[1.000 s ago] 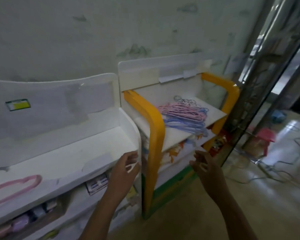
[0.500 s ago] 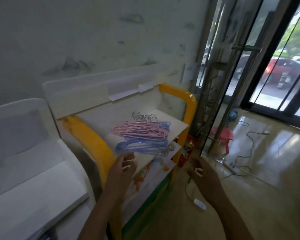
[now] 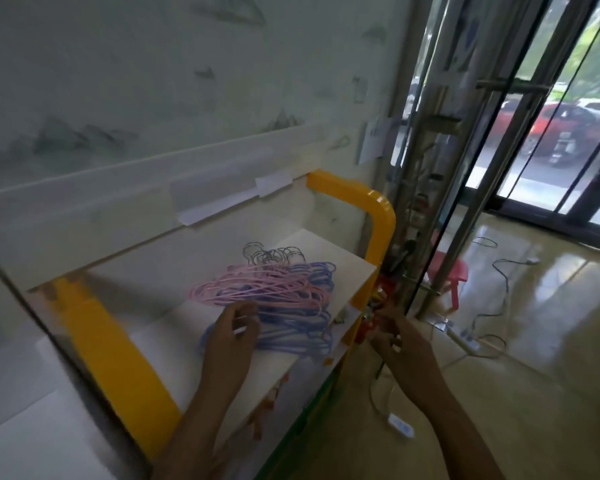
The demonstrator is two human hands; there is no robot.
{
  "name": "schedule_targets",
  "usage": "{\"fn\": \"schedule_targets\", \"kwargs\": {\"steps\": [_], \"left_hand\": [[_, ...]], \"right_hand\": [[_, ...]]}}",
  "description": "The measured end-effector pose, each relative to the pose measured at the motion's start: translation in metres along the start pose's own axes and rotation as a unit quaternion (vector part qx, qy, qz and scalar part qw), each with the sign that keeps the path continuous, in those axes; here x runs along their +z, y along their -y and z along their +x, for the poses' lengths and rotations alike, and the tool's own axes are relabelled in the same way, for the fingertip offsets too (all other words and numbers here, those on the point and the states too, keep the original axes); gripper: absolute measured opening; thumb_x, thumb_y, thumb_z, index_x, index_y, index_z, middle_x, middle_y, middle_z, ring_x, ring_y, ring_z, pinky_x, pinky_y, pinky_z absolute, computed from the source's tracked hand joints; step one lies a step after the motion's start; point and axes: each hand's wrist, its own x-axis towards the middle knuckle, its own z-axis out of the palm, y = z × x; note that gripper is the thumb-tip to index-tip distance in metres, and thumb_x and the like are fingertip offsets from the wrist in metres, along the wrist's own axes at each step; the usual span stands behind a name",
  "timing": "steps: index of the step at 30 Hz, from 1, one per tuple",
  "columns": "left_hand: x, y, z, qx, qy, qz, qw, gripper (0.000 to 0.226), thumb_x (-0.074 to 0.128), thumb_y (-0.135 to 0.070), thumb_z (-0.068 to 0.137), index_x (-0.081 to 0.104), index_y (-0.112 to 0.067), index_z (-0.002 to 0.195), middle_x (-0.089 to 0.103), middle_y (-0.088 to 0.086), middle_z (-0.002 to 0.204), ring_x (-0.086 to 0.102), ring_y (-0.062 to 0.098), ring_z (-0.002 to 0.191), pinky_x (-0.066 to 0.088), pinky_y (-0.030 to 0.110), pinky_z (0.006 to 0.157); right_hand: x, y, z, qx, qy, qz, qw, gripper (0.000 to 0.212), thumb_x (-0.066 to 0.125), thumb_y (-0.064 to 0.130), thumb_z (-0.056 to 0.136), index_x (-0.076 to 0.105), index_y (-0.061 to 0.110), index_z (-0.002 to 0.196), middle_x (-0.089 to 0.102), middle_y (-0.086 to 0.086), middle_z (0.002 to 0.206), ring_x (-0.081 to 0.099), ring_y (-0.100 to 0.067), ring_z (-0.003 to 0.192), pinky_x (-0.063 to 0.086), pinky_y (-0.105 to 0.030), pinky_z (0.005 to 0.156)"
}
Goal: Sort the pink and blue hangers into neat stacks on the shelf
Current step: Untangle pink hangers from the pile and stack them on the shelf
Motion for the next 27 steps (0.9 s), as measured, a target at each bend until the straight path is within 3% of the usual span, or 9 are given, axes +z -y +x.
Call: {"fn": "schedule_targets", "kwargs": {"steps": [2, 4, 6, 10, 13, 16, 20, 24, 27], "left_hand": [[0.004, 0.004, 0.012, -0.004, -0.019, 0.004, 1.0, 0.021, 0.058, -0.007, 0.096, 0.063, -0.015, 0.115, 0.067, -0.009, 0.107, 0.06, -0.011, 0.091, 0.043, 0.002, 0.071], [0.007, 0.009, 0.022, -0.017, -0.037, 0.009, 0.999, 0.022, 0.058, -0.006, 0.096, 0.064, -0.017, 0.114, 0.067, -0.008, 0.107, 0.062, -0.005, 0.092, 0.043, 0.004, 0.073], [0.009, 0.015, 0.034, -0.034, -0.056, 0.009, 0.998, 0.023, 0.057, -0.005, 0.095, 0.064, -0.019, 0.112, 0.067, -0.005, 0.106, 0.062, 0.003, 0.094, 0.043, 0.006, 0.071], [0.013, 0.024, 0.055, -0.043, -0.121, 0.026, 0.991, 0.018, 0.058, -0.001, 0.094, 0.065, -0.012, 0.106, 0.068, 0.002, 0.099, 0.063, 0.001, 0.084, 0.044, 0.005, 0.068], [0.014, 0.027, 0.071, -0.056, -0.159, 0.015, 0.986, 0.016, 0.062, -0.002, 0.091, 0.065, -0.016, 0.098, 0.069, -0.006, 0.093, 0.062, -0.009, 0.079, 0.044, 0.004, 0.067], [0.012, 0.031, 0.083, -0.072, -0.197, 0.02, 0.978, 0.016, 0.065, -0.01, 0.085, 0.063, -0.025, 0.092, 0.069, -0.017, 0.088, 0.062, -0.008, 0.077, 0.044, 0.003, 0.069], [0.005, 0.041, 0.087, -0.111, -0.248, 0.072, 0.96, 0.02, 0.06, 0.003, 0.09, 0.063, -0.014, 0.101, 0.068, 0.005, 0.101, 0.063, 0.004, 0.084, 0.044, 0.006, 0.072], [0.002, 0.052, 0.085, -0.14, -0.289, 0.091, 0.943, 0.016, 0.063, -0.007, 0.089, 0.063, -0.011, 0.105, 0.067, 0.008, 0.106, 0.062, 0.019, 0.093, 0.041, 0.022, 0.079], [0.0, 0.058, 0.085, -0.162, -0.302, 0.104, 0.934, 0.021, 0.062, -0.005, 0.091, 0.064, -0.007, 0.112, 0.066, 0.008, 0.11, 0.06, 0.017, 0.093, 0.038, 0.021, 0.081]], "right_hand": [[0.008, -0.005, 0.021, 0.016, 0.02, 0.019, 0.999, 0.036, 0.067, 0.022, 0.091, 0.056, 0.025, 0.125, 0.064, 0.007, 0.115, 0.061, -0.001, 0.1, 0.052, -0.019, 0.078], [0.016, -0.011, 0.043, 0.027, 0.046, 0.039, 0.998, 0.039, 0.069, 0.023, 0.089, 0.056, 0.023, 0.127, 0.063, 0.003, 0.122, 0.061, -0.013, 0.11, 0.055, -0.038, 0.089], [0.023, -0.017, 0.067, 0.013, 0.063, 0.037, 0.997, 0.041, 0.07, 0.026, 0.088, 0.056, 0.024, 0.126, 0.062, 0.005, 0.122, 0.061, -0.013, 0.112, 0.055, -0.043, 0.091], [0.036, -0.018, 0.114, -0.02, 0.113, 0.047, 0.992, 0.049, 0.064, 0.058, 0.079, 0.053, 0.034, 0.121, 0.059, 0.013, 0.121, 0.056, -0.004, 0.111, 0.051, -0.034, 0.093], [0.046, -0.018, 0.152, -0.053, 0.145, 0.019, 0.988, 0.044, 0.065, 0.045, 0.086, 0.05, 0.034, 0.126, 0.057, 0.014, 0.122, 0.055, -0.004, 0.112, 0.044, -0.025, 0.093], [0.056, -0.015, 0.187, -0.067, 0.168, 0.013, 0.983, 0.042, 0.068, 0.031, 0.091, 0.051, 0.031, 0.13, 0.056, 0.015, 0.121, 0.055, -0.006, 0.109, 0.044, -0.022, 0.09], [0.071, -0.008, 0.219, -0.086, 0.215, 0.025, 0.973, 0.044, 0.068, 0.025, 0.091, 0.051, 0.028, 0.131, 0.054, 0.015, 0.119, 0.053, -0.006, 0.104, 0.047, -0.029, 0.095], [0.09, -0.013, 0.238, -0.096, 0.243, 0.047, 0.964, 0.043, 0.07, 0.028, 0.089, 0.048, 0.04, 0.124, 0.054, 0.018, 0.117, 0.054, -0.002, 0.101, 0.046, -0.03, 0.092], [0.102, -0.014, 0.243, -0.091, 0.263, 0.059, 0.959, 0.04, 0.069, 0.025, 0.089, 0.053, 0.029, 0.126, 0.056, 0.012, 0.12, 0.054, -0.009, 0.108, 0.043, -0.022, 0.087]]}}
